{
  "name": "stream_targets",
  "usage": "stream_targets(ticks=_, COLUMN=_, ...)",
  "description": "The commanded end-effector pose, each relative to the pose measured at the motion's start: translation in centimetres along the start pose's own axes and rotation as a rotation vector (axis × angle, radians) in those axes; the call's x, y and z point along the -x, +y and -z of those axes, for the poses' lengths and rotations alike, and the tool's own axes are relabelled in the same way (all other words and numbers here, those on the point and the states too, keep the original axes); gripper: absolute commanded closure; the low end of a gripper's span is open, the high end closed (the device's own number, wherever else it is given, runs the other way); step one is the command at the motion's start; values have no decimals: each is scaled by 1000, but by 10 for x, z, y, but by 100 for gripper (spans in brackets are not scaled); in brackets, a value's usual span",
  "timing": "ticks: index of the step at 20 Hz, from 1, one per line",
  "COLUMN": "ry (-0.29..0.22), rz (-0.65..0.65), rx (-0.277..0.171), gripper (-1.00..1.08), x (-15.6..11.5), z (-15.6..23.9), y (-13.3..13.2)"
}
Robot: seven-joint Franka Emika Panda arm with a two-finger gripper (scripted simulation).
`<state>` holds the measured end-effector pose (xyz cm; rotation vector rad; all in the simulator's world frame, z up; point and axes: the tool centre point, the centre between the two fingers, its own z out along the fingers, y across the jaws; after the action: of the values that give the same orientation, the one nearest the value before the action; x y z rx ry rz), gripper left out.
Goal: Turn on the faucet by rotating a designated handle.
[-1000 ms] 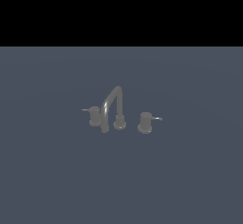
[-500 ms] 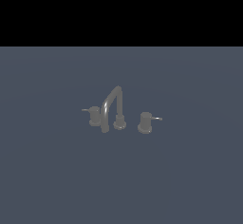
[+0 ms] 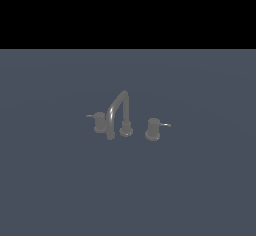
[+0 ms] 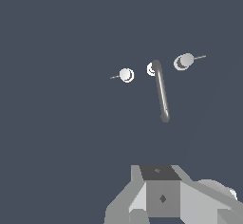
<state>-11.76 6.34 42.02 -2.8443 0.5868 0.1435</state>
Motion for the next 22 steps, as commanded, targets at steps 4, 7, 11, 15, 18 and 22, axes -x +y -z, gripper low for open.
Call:
stream_targets(ticks=4, ry=-49, rz=-174, rx=-25, gripper=108, x=-29, z=-42, y=-22)
stream_targets(ticks=7, ry=-70, rz=-273, rx=-28, gripper=108, x=-44, z=-67, y=-32)
stream_targets(ticks=11, ry=-87, rz=-408, rx=-23, gripper=108, x=-62, z=-102, y=-43)
stream_targets(ticks=15, ry=-93, rz=-544, rx=-10, gripper=108, x=-80, z=-138, y=-52)
stream_targets(ticks=18, ry=-88, rz=-646, rx=4, gripper=108, x=-92, z=-166, y=-56)
stream_targets(ticks=22, ry=-68, rz=-781, rx=26, gripper=108, x=-107, z=-202, y=-59)
